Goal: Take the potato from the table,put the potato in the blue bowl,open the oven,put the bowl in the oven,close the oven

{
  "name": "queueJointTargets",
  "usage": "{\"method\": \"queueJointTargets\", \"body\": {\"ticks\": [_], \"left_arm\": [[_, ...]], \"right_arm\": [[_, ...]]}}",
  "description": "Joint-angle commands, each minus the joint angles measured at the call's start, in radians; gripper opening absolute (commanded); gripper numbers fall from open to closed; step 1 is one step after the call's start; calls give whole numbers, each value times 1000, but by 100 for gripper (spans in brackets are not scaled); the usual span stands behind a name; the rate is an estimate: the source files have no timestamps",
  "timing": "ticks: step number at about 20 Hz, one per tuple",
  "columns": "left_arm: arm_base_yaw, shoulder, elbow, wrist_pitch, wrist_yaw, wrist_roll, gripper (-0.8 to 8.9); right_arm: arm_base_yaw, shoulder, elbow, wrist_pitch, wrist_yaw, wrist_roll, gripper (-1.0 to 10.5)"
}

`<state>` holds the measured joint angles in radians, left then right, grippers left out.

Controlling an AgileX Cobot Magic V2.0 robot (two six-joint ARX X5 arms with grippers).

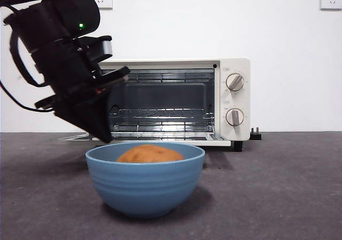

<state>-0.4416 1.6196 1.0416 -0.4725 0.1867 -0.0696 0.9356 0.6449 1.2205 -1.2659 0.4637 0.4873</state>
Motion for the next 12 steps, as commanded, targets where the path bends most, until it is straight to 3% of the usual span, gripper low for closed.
{"method": "queueJointTargets", "body": {"ticks": [1,3,5,8,10,12], "left_arm": [[-8,-71,2,-84,4,41,-6],[-23,-168,2,-149,4,47,-6],[-25,-284,2,-205,23,47,-6],[-24,-446,2,-321,158,43,-6],[-25,-528,2,-412,153,47,-6],[-25,-587,2,-502,153,48,-6]], "right_arm": [[0,7,-8,-36,-4,11,-8],[0,21,-8,-53,-30,11,-8],[0,50,-8,-48,-111,7,-8],[0,148,-8,-67,-190,6,-8],[0,238,-8,-54,-224,1,-8],[0,331,-9,6,-268,-55,-8]]}}
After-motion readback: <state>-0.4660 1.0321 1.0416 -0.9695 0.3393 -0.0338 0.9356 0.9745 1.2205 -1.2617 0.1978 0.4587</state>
